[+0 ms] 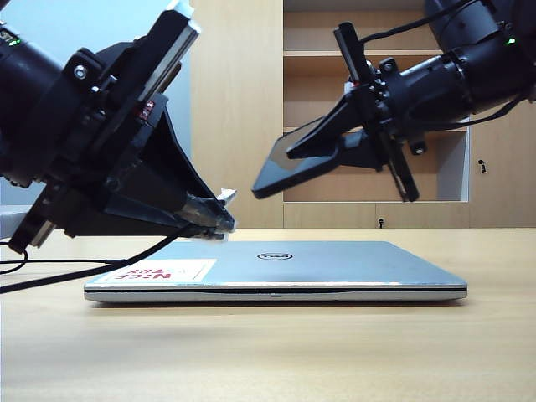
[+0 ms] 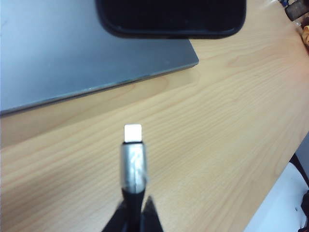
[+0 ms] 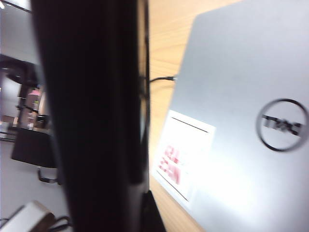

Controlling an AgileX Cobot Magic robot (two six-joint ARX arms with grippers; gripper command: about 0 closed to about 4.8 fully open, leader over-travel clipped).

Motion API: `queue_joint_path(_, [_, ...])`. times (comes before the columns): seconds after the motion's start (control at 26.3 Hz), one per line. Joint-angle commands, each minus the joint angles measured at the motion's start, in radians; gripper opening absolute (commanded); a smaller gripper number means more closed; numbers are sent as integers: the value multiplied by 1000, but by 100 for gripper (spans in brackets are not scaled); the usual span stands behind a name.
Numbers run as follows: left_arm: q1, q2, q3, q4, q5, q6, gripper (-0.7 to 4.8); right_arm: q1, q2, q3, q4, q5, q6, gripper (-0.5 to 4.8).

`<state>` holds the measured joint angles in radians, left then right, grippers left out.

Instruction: Pick up the charging cable and the phone, plug the charging cable into the charging port on the phone, and finally place them back on the table.

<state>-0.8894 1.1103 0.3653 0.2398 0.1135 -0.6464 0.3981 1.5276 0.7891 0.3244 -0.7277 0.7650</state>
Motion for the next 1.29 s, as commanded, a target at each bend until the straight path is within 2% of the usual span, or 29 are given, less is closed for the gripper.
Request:
queue_joint_path(0.04, [-2,-1,1,25,3,-19,-7,19,13,5,126,-14,68,-5])
queue_joint_path(0.19, [-2,18,1,56,3,-24,-7,50,31,0,167,2,141,-5])
queue_joint_path(0.61, [-2,147,1,181,3,-73,-7,77,31,-18,142,75,157,-5])
queue_joint_path(0.72, [-2,151,1,190,3,-82,-7,77,32,-51,144,79,195,-5])
queue_joint_path(0.8, [-2,153,1,190,3,-117,-7,77,32,-89,158,79,217,-5])
queue_joint_path(1.06, [-2,153,1,189,3,-117,-7,77,32,-95,230,105,287,-5])
queue_joint_path(1.29, [-2,153,1,189,3,-117,-7,77,32,-95,233,105,290,-5])
